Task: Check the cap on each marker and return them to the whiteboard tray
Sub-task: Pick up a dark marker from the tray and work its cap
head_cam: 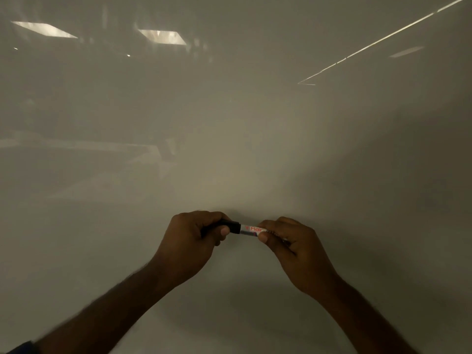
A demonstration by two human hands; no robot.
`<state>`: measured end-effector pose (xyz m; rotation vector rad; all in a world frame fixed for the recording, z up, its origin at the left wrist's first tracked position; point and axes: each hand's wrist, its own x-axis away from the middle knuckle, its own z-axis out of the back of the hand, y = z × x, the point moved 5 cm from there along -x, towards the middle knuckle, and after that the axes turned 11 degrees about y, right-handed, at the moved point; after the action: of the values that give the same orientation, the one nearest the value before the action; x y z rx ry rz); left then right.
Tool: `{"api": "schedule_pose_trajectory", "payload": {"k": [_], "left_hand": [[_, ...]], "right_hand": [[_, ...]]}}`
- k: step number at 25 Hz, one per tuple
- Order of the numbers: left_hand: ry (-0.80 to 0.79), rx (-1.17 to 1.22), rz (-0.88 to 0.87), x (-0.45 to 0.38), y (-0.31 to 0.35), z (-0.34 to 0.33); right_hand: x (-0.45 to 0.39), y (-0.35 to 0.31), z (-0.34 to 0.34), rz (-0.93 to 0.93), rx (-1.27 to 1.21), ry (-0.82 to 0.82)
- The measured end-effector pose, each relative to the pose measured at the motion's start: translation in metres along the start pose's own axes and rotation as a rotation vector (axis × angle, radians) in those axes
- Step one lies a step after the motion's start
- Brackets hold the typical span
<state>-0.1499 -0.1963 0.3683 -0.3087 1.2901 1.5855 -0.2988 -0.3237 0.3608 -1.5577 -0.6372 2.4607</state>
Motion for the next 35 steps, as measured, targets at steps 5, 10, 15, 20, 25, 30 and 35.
{"api": "schedule_pose_trajectory", "payload": {"k": [5, 10, 15, 20, 25, 30, 35], "left_hand": [[-0.120, -0.127, 0.034, 0.021, -0.037, -0.028], [-0.221, -0.198, 0.040, 0.068, -0.085, -0.052], [-0.214, -0.278, 0.135, 0.136, -0.133, -0.077], [-0.240, -0.384, 0.216, 0.199, -0.170, -0.104], [-0.375, -0.474, 0.272, 0.243, -0.203, -0.129], [-0.494, -0.572, 0.316, 0.264, -0.226, -0.141], [-0.540, -0.597, 0.320, 0.275, -0.241, -0.143]], "right_hand": [[0.032, 0.042, -0.024, -0.099, -0.019, -0.089], [0.106, 0.082, -0.057, -0.266, -0.003, -0.188], [0.170, 0.102, -0.091, -0.257, 0.099, -0.273], [0.231, 0.126, -0.125, -0.335, 0.300, -0.334], [0.269, 0.137, -0.150, -0.372, 0.484, -0.446], [0.290, 0.142, -0.171, -0.436, 0.606, -0.525], [0.304, 0.145, -0.185, -0.482, 0.590, -0.563]]}}
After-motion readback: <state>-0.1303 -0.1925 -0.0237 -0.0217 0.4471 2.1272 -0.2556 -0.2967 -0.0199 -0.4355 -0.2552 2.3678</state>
